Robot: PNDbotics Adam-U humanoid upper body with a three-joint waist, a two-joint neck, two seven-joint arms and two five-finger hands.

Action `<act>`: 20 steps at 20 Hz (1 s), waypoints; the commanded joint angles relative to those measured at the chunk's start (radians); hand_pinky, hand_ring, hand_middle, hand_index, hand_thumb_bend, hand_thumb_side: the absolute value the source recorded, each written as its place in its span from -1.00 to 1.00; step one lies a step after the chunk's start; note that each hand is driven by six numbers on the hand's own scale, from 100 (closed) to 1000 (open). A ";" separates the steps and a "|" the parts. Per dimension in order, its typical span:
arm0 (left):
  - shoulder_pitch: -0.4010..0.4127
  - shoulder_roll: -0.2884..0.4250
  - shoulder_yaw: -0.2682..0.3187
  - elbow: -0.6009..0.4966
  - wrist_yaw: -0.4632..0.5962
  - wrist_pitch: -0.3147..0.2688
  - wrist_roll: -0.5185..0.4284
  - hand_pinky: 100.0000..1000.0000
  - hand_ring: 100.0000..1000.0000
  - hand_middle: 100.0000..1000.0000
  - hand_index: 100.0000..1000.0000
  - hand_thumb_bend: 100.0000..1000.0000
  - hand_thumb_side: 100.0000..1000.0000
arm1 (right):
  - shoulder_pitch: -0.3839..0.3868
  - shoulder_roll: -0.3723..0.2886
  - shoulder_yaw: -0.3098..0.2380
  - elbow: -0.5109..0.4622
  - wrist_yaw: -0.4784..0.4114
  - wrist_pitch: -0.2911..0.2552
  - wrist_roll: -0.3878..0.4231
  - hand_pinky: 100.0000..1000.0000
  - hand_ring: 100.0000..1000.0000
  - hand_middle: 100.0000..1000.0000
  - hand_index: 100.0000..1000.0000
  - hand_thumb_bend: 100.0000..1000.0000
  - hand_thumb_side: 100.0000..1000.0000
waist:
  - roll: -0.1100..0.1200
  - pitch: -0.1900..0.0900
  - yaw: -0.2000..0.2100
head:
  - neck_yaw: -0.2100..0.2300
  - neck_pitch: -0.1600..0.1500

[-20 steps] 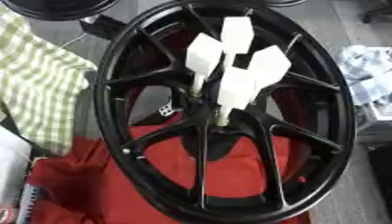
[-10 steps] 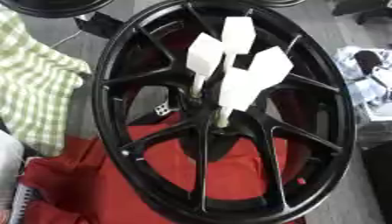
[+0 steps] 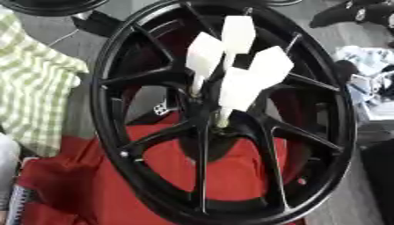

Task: Pull the pin out of the wheel hub.

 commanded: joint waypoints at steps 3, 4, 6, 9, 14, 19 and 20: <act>-0.017 0.015 -0.002 -0.017 0.004 -0.001 -0.008 0.03 0.30 0.12 0.42 -1.00 0.45 | -0.028 -0.040 0.011 -0.004 0.026 0.013 0.024 0.84 0.84 0.65 0.83 -1.00 -0.77 | -0.002 -0.012 0.010 | -0.010 -0.014; -0.018 0.015 -0.002 -0.017 0.004 0.000 -0.009 0.03 0.30 0.12 0.42 -1.00 0.45 | -0.033 -0.039 0.015 -0.004 0.029 0.012 0.033 0.84 0.84 0.66 0.84 -1.00 -0.76 | -0.004 -0.011 0.013 | -0.012 -0.015; -0.019 0.015 -0.003 -0.017 0.004 0.002 -0.010 0.03 0.30 0.12 0.42 -1.00 0.45 | -0.044 -0.038 0.022 -0.004 0.030 0.007 0.053 0.86 0.86 0.67 0.86 -1.00 -0.76 | -0.006 -0.010 0.017 | -0.015 -0.017; -0.021 0.015 -0.004 -0.017 0.005 0.003 -0.012 0.03 0.30 0.12 0.42 -1.00 0.45 | -0.060 -0.039 0.023 -0.004 0.035 0.008 0.077 0.86 0.86 0.66 0.88 -1.00 -0.75 | -0.010 -0.010 0.021 | -0.019 -0.018; -0.023 0.015 -0.006 -0.017 0.005 0.005 -0.014 0.03 0.30 0.12 0.42 -1.00 0.46 | -0.074 -0.035 0.032 -0.004 0.037 0.012 0.097 0.86 0.86 0.68 0.88 -1.00 -0.76 | -0.016 -0.010 0.028 | -0.027 -0.020; -0.026 0.016 -0.008 -0.017 0.006 0.007 -0.016 0.03 0.30 0.12 0.42 -1.00 0.46 | -0.082 -0.031 0.039 -0.004 0.036 0.012 0.103 0.87 0.87 0.71 0.86 -1.00 -0.76 | -0.021 -0.010 0.030 | -0.032 -0.021; -0.026 0.016 -0.007 -0.017 0.006 0.007 -0.016 0.03 0.30 0.12 0.42 -1.00 0.46 | -0.082 -0.030 0.040 -0.004 0.037 0.012 0.105 0.87 0.87 0.71 0.86 -1.00 -0.76 | -0.022 -0.010 0.030 | -0.033 -0.022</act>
